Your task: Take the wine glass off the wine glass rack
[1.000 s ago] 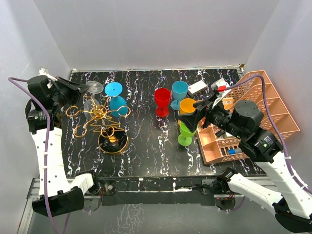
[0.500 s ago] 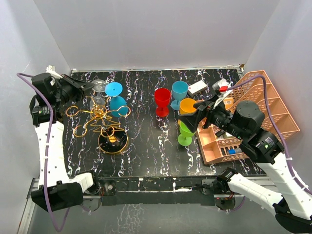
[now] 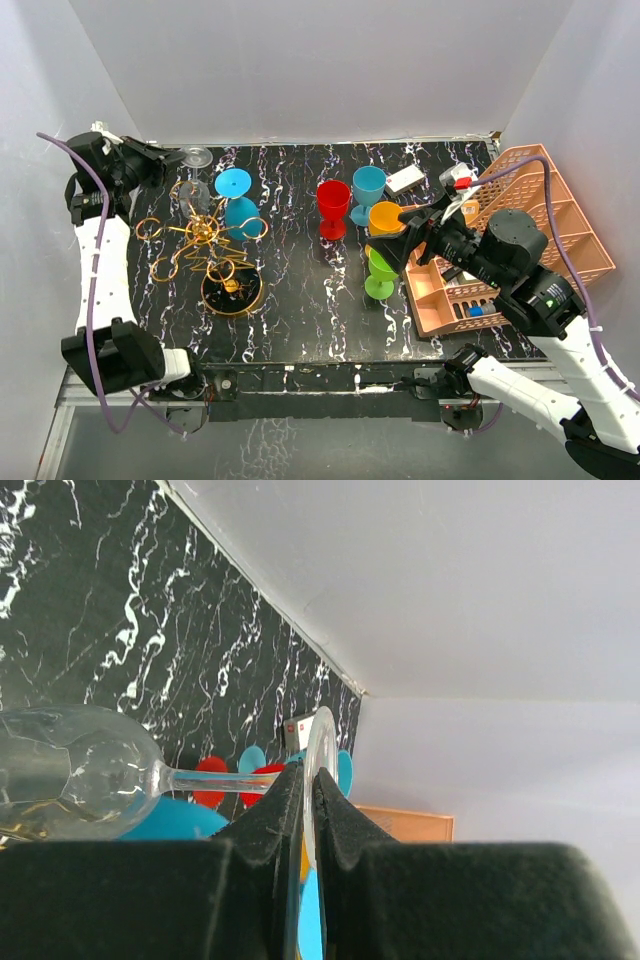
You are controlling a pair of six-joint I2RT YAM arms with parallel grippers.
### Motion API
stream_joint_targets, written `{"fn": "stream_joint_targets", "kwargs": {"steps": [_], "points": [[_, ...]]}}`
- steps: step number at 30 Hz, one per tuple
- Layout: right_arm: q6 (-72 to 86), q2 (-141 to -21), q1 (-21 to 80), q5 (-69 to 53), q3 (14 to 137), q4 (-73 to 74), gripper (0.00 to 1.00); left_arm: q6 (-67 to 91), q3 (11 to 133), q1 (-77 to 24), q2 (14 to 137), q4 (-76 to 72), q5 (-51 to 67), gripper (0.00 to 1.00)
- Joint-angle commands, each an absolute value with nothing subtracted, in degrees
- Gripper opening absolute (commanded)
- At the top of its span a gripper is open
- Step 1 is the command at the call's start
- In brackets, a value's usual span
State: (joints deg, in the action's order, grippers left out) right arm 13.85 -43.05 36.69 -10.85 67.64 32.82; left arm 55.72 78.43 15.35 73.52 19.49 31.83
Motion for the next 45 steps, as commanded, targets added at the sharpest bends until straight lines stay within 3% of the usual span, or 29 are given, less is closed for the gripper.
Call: {"fn": "stream_joint_targets", "kwargs": {"steps": [1,11,21,30,37,45], "points": [[15.0,-42.3,36.7,-10.3,69.3,30.0,0.99,58.6,83.2,17.2,75.8,11.0,32.9,0.0],[16.1,-43.0,36.7,-10.0,69.2,30.0,0.99,61.1,93.0,17.9,81.1,4.0,31.3,0.0],[17.3,-46.5,36.7,-6.5,67.2,27.7,0.99,86.6,91.1,17.8,81.0,-29.9,42.4,0.0],[17.9,-58.7,36.7,-3.6,70.1,22.5,0.99,95.9,88.9,13.1,76.4,-40.5,44.1,0.0],[22.1,-64.1,32.6,-12.8,73.0,18.4,0.99,96.0,83.7,1.3,74.2,-44.9,43.3,0.0],[33.2,-58.8,24.8,-29.2,68.1,9.2,0.99,104.2,72.9,-6.7,70.5,-57.8,41.7,0.0]]}}
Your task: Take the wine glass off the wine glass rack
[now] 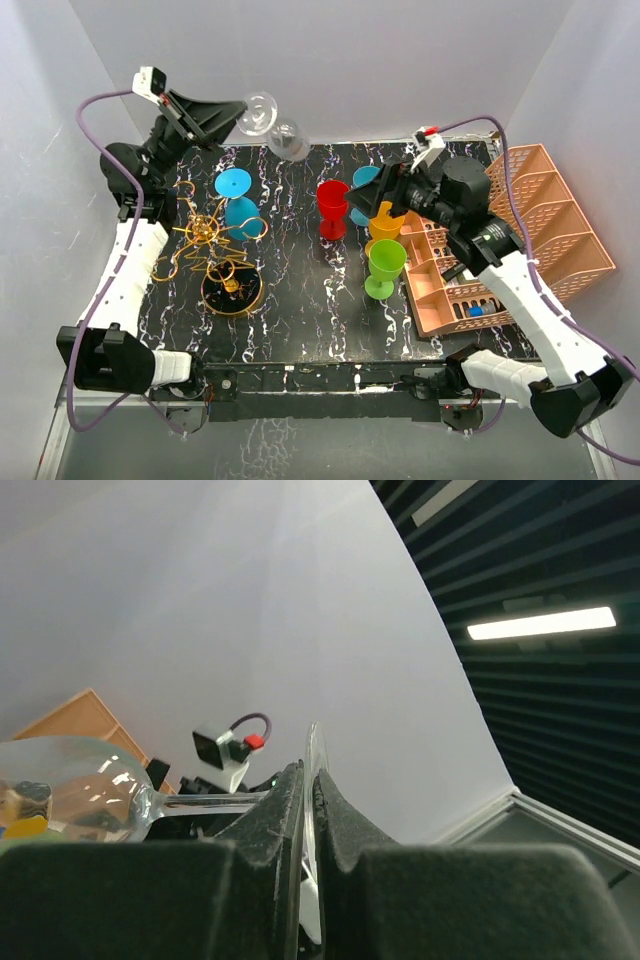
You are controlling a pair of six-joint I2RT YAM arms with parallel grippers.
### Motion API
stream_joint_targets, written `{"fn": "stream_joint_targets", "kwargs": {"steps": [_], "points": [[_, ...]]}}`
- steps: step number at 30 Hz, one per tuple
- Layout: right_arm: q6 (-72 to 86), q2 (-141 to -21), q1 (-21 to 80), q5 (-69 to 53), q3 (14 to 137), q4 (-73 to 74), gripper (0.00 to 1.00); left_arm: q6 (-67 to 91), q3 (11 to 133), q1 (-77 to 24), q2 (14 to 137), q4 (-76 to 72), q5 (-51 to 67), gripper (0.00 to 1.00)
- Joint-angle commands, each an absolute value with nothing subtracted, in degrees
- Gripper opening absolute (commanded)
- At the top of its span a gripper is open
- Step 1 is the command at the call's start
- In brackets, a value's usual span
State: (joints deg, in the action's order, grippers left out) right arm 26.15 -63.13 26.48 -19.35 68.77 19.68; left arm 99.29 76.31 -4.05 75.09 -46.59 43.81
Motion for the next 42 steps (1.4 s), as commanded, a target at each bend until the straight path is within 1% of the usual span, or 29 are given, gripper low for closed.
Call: {"fn": "stream_joint_targets", "kwargs": {"steps": [1,4,7,9,14,19,23,27,30,33,34,39,42], "points": [[34.9,-58.2,24.0,-30.5,67.0,7.6,0.99,104.3,71.7,-7.2,69.5,-58.0,41.7,0.0],[40.9,-56.8,22.3,-35.1,63.0,0.2,0.99,105.1,68.0,-8.1,66.3,-59.3,41.2,0.0],[50.5,-56.0,20.8,-39.7,57.5,-11.9,0.99,106.4,64.1,-8.8,63.0,-60.8,40.5,0.0],[55.8,-56.2,20.1,-41.1,54.4,-22.0,0.99,107.8,61.8,-9.0,61.1,-62.0,39.8,0.0],[65.6,-58.8,19.9,-41.2,49.8,-39.3,0.99,111.0,57.5,-9.1,57.4,-64.2,38.6,0.0],[77.4,-65.9,20.3,-44.5,48.7,-58.0,0.99,115.4,55.1,-9.1,56.7,-68.5,37.5,0.0],[85.1,-73.0,23.6,-46.4,51.0,-70.3,1.0,117.7,53.9,-9.1,56.7,-72.5,37.1,0.0],[90.7,-78.1,26.6,-45.6,52.8,-81.2,0.95,120.0,53.1,-9.1,56.9,-75.6,36.7,0.0],[92.0,-79.9,28.3,-44.1,53.5,-85.2,0.93,121.3,52.1,-9.1,56.8,-77.5,35.9,0.0],[92.6,-80.9,30.0,-43.7,54.5,-87.7,0.89,121.8,51.4,-9.1,56.3,-77.8,35.9,0.0],[92.8,-81.2,30.5,-43.6,54.9,-88.5,0.86,122.0,51.2,-9.2,56.1,-77.8,35.7,0.0],[95.9,-82.3,32.2,-42.7,56.5,-94.3,0.62,122.6,50.3,-9.2,55.5,-78.7,35.2,0.0],[96.8,-82.3,32.6,-42.0,57.1,-95.4,0.51,123.1,50.0,-9.1,55.5,-79.5,34.8,0.0]]}}
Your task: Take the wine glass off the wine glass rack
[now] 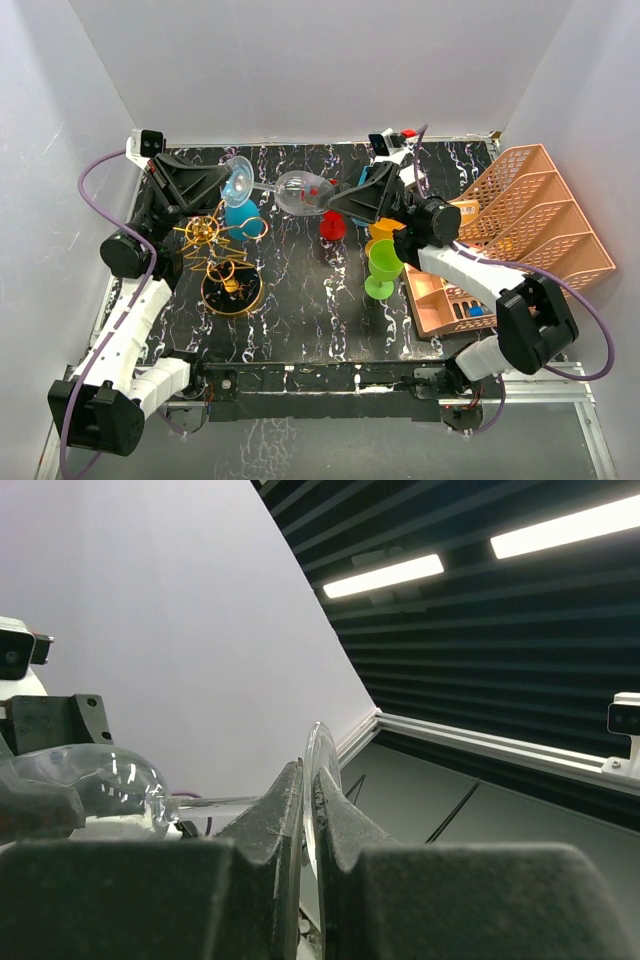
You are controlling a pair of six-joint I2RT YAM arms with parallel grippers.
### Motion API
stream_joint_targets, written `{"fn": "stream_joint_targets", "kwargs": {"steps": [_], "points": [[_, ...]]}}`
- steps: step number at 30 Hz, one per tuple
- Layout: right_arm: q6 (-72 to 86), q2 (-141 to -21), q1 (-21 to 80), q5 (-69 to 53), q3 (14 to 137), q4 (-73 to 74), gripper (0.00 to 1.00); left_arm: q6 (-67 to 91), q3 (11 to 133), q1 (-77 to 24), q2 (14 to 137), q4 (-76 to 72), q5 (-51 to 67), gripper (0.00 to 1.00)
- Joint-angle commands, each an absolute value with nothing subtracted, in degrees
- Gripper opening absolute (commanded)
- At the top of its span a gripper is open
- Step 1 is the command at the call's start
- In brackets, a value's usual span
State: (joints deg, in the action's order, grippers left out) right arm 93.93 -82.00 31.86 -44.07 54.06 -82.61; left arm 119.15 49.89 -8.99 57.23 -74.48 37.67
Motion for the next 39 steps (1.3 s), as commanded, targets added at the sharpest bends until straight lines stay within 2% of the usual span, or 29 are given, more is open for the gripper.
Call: {"fn": "stream_joint_targets", "kwargs": {"steps": [1,7,13,18,21,22,24,27,29,33,36,39], "points": [[97.1,-82.2,32.7,-41.6,57.3,-95.6,0.47,123.4,49.9,-9.1,55.6,-80.0,34.6,0.0],[100.0,-82.4,33.4,-40.5,59.6,-100.3,0.21,124.4,49.6,-9.2,55.2,-81.9,33.5,0.0],[98.5,-79.8,34.6,-38.3,60.4,-101.4,0.11,122.3,49.2,-9.1,53.6,-79.8,33.7,0.0],[94.4,-74.8,34.6,-35.1,58.2,-97.5,0.08,116.1,49.5,-9.2,50.1,-72.8,35.3,0.27],[89.6,-70.0,34.5,-32.3,55.6,-90.5,0.08,111.6,49.6,-9.2,47.9,-66.8,35.9,0.52],[87.7,-68.0,34.6,-31.1,54.2,-86.9,0.08,110.0,49.7,-9.2,47.2,-64.8,36.0,0.62],[82.1,-63.1,34.6,-27.6,52.2,-76.4,0.08,106.5,49.9,-9.2,45.8,-60.9,36.3,0.74],[77.4,-54.6,34.5,-20.0,52.0,-50.2,0.08,101.8,50.6,-9.1,44.3,-54.9,37.1,0.85],[76.0,-49.9,34.6,-11.7,54.6,-26.7,0.08,98.8,51.1,-9.1,43.5,-50.4,37.4,0.89],[75.4,-46.4,34.6,1.7,61.4,3.5,0.08,93.0,52.4,-9.1,42.3,-42.7,37.6,0.92],[73.6,-45.6,34.6,4.7,65.0,15.9,0.08,88.8,54.3,-9.1,42.3,-37.8,37.6,0.92],[65.8,-45.9,34.6,2.2,68.0,23.6,0.08,84.7,57.1,-9.1,42.7,-32.9,38.2,0.92]]}}
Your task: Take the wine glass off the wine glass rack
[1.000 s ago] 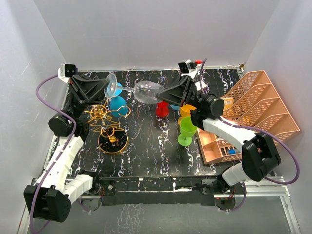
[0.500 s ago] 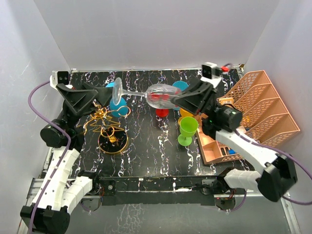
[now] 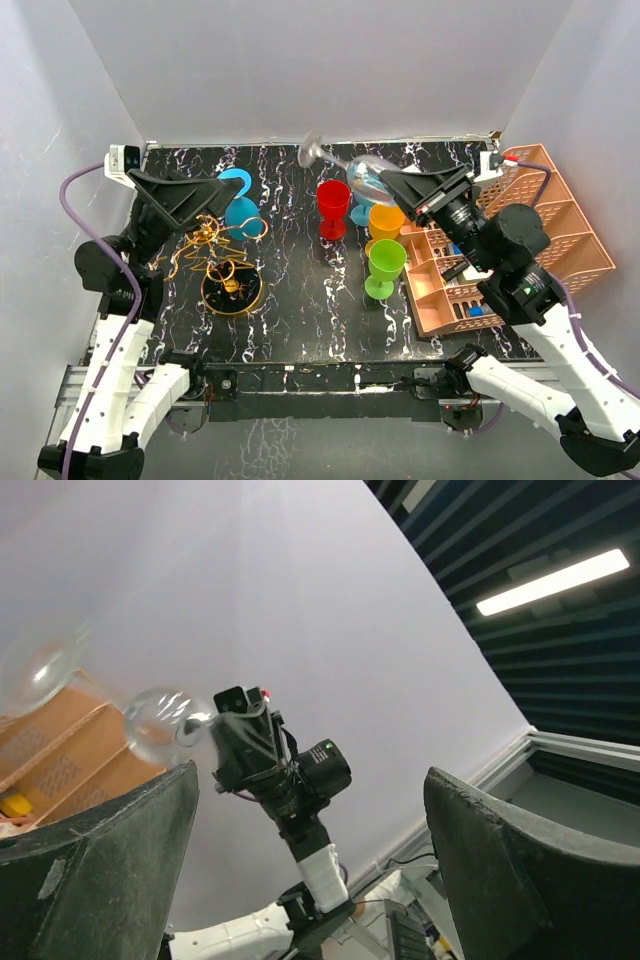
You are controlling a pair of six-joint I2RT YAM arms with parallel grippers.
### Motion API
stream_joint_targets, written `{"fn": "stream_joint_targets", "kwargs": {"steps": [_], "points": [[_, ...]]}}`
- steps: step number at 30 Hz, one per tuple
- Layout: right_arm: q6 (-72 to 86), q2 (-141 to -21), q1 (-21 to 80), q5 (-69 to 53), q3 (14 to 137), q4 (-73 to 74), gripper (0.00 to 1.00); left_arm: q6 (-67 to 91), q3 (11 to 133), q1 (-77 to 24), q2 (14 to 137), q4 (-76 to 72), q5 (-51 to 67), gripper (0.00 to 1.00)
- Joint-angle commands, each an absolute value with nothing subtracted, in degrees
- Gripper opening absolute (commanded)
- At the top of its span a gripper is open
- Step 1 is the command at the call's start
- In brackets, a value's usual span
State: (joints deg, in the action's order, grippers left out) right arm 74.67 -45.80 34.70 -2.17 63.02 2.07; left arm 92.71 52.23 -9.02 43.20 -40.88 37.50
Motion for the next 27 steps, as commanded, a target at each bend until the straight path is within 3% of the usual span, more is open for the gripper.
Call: {"fn": "stream_joint_targets", "kwargs": {"steps": [1,4,7,10,13,18,23,27], "points": [[63.1,-46.3,34.6,1.3,69.3,26.6,0.08,83.1,58.1,-9.1,42.8,-31.2,38.4,0.92],[52.0,-47.9,34.6,-6.2,72.5,33.2,0.08,78.4,60.5,-9.2,42.8,-26.4,38.4,0.93],[35.6,-49.4,34.6,-24.5,72.6,36.8,0.08,76.1,60.7,-9.1,42.6,-24.2,38.1,0.93],[28.7,-52.8,34.6,-30.4,75.0,46.3,0.08,75.4,60.1,-9.1,42.8,-23.7,38.0,0.93],[22.0,-57.4,34.6,-30.1,78.4,56.7,0.08,75.6,59.4,-9.1,42.9,-23.9,38.1,0.93],[17.3,-63.1,34.6,-25.3,82.0,60.6,0.08,74.7,60.2,-9.2,42.8,-22.8,38.6,0.93],[16.6,-71.2,35.7,-27.0,85.4,61.7,0.08,67.7,65.7,-9.1,42.6,-11.7,37.7,0.93],[17.1,-77.9,39.1,-20.3,89.4,62.2,0.08,58.6,71.8,-9.1,41.6,-0.4,34.3,0.93]]}}
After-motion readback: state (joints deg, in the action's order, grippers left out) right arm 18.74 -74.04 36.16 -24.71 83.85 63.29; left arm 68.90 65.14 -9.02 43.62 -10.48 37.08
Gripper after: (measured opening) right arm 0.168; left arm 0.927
